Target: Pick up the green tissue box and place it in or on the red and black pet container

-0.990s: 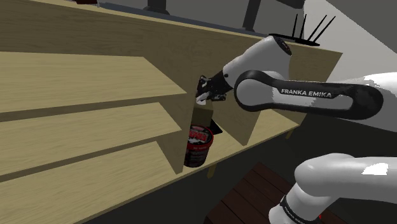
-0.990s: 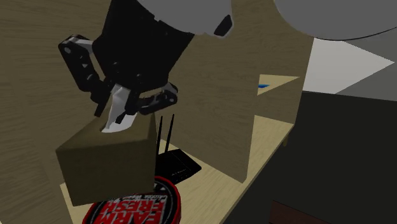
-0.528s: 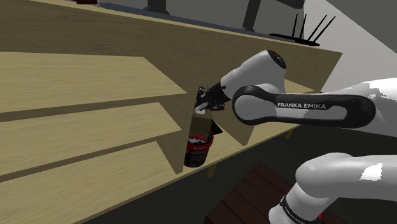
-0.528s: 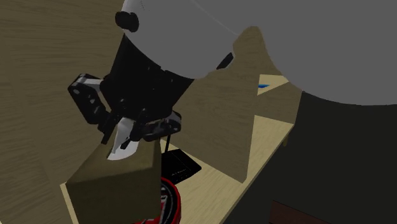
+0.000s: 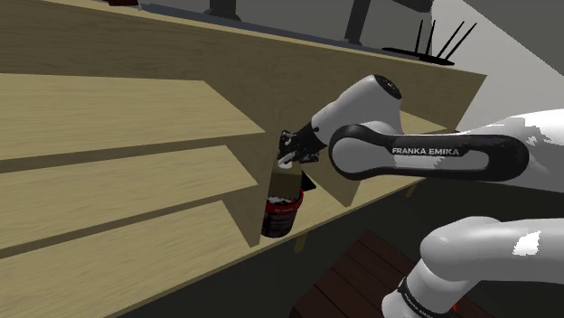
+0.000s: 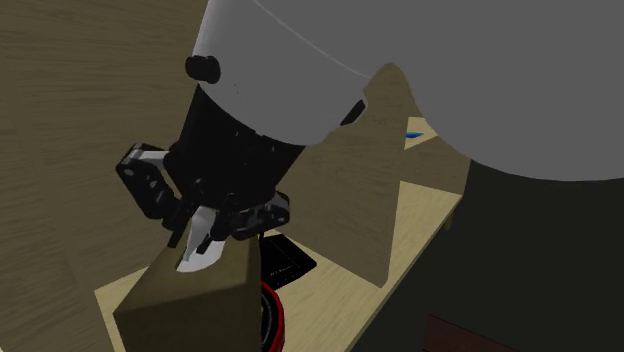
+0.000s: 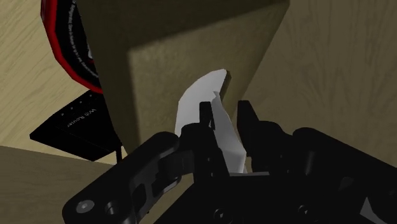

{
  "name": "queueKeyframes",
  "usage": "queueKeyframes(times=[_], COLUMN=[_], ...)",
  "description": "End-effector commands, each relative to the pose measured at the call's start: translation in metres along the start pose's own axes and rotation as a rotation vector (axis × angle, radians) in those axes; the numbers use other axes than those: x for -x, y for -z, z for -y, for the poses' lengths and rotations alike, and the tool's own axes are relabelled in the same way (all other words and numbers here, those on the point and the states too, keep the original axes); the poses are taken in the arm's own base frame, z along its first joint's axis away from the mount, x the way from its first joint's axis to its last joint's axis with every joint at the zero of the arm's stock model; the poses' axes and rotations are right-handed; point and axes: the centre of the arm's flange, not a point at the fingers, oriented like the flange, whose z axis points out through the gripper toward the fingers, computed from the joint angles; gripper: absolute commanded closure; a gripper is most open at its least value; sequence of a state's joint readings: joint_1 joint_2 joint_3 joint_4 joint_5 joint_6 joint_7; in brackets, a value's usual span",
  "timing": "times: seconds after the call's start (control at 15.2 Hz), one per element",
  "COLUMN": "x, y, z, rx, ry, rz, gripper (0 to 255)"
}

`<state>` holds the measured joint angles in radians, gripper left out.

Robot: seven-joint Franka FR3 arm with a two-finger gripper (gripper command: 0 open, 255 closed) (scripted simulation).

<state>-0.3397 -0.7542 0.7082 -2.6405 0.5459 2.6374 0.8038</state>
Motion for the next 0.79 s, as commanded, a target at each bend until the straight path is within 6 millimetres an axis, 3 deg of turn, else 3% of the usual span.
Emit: queueKeyframes(times=[0.0, 0.33, 0.59, 0.73], x=[0.004, 0.005, 0.005, 0.005], y=[-0.002, -0.003, 0.047, 0.047], z=[0.000, 0.001, 0.001, 0.001], rx=[0.006, 0.006, 0.006, 0.006], ry=[0.007, 0.007, 0.007, 0.007], rz=[0.010, 0.010, 0.010, 0.010], gripper=[0, 0, 0, 0])
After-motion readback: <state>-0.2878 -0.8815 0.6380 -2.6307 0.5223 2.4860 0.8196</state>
